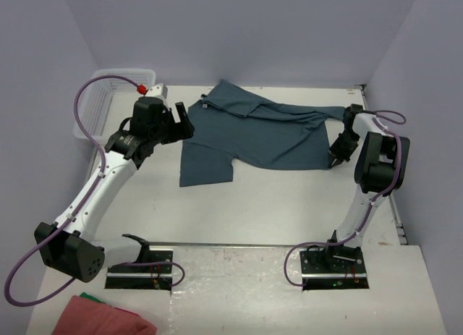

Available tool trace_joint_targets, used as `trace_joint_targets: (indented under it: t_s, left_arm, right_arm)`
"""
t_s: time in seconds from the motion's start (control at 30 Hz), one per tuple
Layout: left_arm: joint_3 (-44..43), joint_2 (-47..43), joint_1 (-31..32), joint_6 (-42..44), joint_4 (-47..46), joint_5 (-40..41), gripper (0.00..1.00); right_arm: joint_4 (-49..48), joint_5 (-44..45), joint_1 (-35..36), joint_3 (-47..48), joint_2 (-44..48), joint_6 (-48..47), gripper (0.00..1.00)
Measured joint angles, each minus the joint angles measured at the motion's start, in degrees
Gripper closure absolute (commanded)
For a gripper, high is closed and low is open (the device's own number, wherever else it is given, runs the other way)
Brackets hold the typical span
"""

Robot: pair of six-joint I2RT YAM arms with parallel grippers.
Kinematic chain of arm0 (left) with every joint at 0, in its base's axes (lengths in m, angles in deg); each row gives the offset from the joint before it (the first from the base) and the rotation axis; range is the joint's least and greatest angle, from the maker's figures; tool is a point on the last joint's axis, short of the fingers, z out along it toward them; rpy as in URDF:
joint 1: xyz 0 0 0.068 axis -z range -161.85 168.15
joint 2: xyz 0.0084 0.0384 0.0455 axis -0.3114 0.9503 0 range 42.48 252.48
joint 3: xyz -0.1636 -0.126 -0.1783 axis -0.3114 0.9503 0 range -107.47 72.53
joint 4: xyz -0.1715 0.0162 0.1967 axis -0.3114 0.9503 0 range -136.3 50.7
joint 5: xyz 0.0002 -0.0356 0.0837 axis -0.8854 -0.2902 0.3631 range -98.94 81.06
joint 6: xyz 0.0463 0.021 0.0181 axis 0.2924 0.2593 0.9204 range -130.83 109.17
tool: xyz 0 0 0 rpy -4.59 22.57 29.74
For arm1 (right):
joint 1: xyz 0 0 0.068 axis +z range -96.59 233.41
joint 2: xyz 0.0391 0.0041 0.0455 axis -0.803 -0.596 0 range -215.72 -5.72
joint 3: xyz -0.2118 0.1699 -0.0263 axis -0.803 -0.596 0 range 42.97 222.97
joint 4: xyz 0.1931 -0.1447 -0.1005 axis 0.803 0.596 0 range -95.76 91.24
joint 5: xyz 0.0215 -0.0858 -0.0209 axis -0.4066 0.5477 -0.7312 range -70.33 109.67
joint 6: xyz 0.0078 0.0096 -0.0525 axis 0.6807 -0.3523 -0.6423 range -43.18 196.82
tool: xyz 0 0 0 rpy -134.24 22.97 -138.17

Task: Fold and stack the t-shirts
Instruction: Flatten out the tshirt

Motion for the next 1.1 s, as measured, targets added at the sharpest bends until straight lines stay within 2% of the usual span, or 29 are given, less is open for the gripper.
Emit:
trace_joint_targets:
  t_s: [0.03, 0.33, 0.5, 0.8, 0.97, 1.1]
  left_arm:
    - [0.0, 0.0, 0.0, 0.0, 0.0, 0.0, 0.11]
    - [0.0, -0.1, -0.2, 0.2, 0.0, 0.0, 0.11]
    - [0.1, -0.1, -0.3, 0.2, -0.1, -0.1, 0.12]
    - [1.0, 2.1, -0.3, 0.3, -0.2, 0.5, 0.13]
    - [1.6, 2.4, -0.3, 0.2, -0.4, 0.5, 0.13]
    - [1.9, 2.5, -0.3, 0.2, -0.4, 0.7, 0.13]
  right_arm:
    - [0.0, 0.0, 0.0, 0.0, 0.0, -0.2, 1.00]
    - [-1.6, 0.6, 1.3, -1.5, 0.8, -0.2, 1.00]
    - [-4.2, 2.4, 5.7, -8.5, 8.2, 0.8, 1.00]
    - [-7.8, 1.2, 21.9, -23.2, 31.6, 5.0, 1.00]
    - [-9.3, -0.9, 31.4, -30.4, 33.3, 8.4, 1.00]
    - [-9.7, -1.6, 41.8, -34.3, 33.4, 12.5, 1.00]
